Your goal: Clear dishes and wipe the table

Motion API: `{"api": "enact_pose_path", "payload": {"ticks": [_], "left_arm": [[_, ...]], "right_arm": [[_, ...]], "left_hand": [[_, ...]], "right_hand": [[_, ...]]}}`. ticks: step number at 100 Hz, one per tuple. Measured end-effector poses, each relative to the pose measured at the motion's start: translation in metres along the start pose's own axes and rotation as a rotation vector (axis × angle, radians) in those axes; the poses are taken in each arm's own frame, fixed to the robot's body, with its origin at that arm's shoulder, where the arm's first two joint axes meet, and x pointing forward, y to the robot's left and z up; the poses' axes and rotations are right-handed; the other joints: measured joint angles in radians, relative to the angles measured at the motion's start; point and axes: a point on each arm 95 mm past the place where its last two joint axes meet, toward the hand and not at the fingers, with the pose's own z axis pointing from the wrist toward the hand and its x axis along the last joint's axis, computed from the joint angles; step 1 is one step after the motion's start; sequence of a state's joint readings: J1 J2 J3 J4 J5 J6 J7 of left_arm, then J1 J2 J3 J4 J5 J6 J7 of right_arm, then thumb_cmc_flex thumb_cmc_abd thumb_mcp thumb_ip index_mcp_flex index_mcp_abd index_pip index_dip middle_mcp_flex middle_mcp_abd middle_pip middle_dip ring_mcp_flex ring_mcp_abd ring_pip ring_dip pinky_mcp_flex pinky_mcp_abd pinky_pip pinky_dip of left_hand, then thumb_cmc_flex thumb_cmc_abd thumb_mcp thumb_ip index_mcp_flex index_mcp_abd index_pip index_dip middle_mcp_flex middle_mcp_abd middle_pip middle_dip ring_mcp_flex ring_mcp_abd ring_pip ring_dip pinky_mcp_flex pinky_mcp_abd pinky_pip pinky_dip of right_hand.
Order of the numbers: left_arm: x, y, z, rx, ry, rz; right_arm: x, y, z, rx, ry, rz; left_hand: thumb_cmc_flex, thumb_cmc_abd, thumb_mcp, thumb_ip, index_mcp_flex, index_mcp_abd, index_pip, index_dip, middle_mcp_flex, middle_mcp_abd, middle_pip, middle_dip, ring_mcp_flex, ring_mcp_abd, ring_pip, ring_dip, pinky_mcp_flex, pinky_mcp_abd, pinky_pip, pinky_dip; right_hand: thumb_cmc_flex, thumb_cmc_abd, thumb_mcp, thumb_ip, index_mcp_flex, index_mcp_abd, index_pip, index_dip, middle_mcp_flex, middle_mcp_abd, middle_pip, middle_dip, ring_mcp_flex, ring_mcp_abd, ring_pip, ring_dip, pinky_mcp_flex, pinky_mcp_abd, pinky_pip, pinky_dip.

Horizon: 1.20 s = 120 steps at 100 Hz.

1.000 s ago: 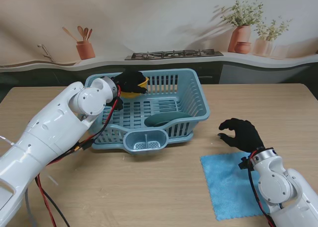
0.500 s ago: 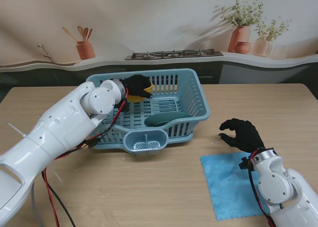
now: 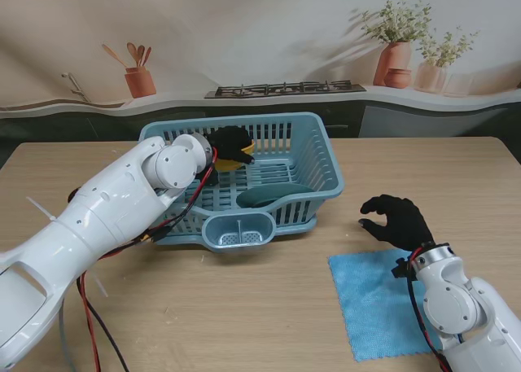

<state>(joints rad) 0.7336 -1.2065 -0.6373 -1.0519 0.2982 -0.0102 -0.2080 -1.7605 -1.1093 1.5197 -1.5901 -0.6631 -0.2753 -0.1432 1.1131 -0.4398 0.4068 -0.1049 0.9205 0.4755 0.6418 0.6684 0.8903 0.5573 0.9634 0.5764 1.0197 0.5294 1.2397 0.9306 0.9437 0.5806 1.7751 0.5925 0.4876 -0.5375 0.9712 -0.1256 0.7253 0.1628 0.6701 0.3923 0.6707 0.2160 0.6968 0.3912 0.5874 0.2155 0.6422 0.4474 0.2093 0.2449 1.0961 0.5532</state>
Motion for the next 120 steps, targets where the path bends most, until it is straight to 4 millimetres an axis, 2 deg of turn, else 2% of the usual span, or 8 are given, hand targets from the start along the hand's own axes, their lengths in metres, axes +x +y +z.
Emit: {"api": "enact_pose_path", "payload": {"ticks": [57, 73, 92, 120], "left_arm": [[0.001, 0.02, 0.011, -0.081, -0.036, -0.037], [0.0, 0.024, 0.015, -0.096, -0.05, -0.071], [0.001, 0.028, 0.017, -0.109, -0.06, -0.088], [0.004, 0.03, 0.021, -0.111, -0.083, -0.125]], "right_arm": [[-0.002, -0.001, -0.001, -0.004, -0.004, 0.001], [-0.002, -0.001, -0.001, -0.005, -0.005, 0.001], [-0.002, -0.001, -0.001, -0.006, -0.006, 0.0], [-0.003, -0.002, -0.001, -0.006, -0.007, 0.0]], "left_hand": [[0.0, 0.0, 0.0, 0.0, 0.0, -0.005, -0.005, -0.032, 0.0, 0.0, -0.018, -0.004, -0.009, 0.016, -0.059, -0.039, -0.042, 0.031, -0.024, 0.036], [0.0, 0.0, 0.0, 0.0, 0.0, -0.02, -0.013, -0.042, 0.0, -0.004, -0.028, -0.005, -0.034, 0.031, -0.091, -0.065, -0.096, 0.051, -0.062, 0.117], [0.0, 0.0, 0.0, 0.0, 0.0, -0.025, -0.014, -0.049, 0.0, -0.016, -0.051, -0.015, -0.068, 0.039, -0.145, -0.101, -0.156, 0.067, -0.139, 0.124], [0.0, 0.0, -0.005, 0.0, 0.0, -0.025, -0.038, -0.078, 0.0, -0.029, -0.103, -0.032, -0.122, 0.053, -0.228, -0.149, -0.292, 0.073, -0.301, 0.184]], "right_hand": [[0.0, 0.0, 0.0, 0.0, 0.0, 0.0, 0.0, 0.0, 0.0, 0.0, 0.0, 0.0, 0.0, 0.0, 0.0, 0.0, -0.002, 0.0, -0.002, 0.006], [0.0, 0.0, 0.0, 0.0, 0.0, 0.0, 0.0, 0.0, 0.0, 0.0, 0.0, 0.0, 0.0, 0.0, -0.001, 0.0, -0.003, 0.0, -0.002, 0.006], [0.0, 0.0, 0.0, 0.0, 0.0, 0.0, 0.0, 0.0, 0.0, 0.0, -0.001, 0.0, 0.0, 0.0, -0.002, 0.0, -0.003, 0.0, -0.002, 0.006], [0.0, 0.0, 0.0, 0.0, 0.0, 0.0, 0.0, 0.0, 0.0, 0.0, -0.001, 0.0, 0.0, 0.0, -0.002, 0.0, -0.004, 0.0, -0.006, 0.006]]}}
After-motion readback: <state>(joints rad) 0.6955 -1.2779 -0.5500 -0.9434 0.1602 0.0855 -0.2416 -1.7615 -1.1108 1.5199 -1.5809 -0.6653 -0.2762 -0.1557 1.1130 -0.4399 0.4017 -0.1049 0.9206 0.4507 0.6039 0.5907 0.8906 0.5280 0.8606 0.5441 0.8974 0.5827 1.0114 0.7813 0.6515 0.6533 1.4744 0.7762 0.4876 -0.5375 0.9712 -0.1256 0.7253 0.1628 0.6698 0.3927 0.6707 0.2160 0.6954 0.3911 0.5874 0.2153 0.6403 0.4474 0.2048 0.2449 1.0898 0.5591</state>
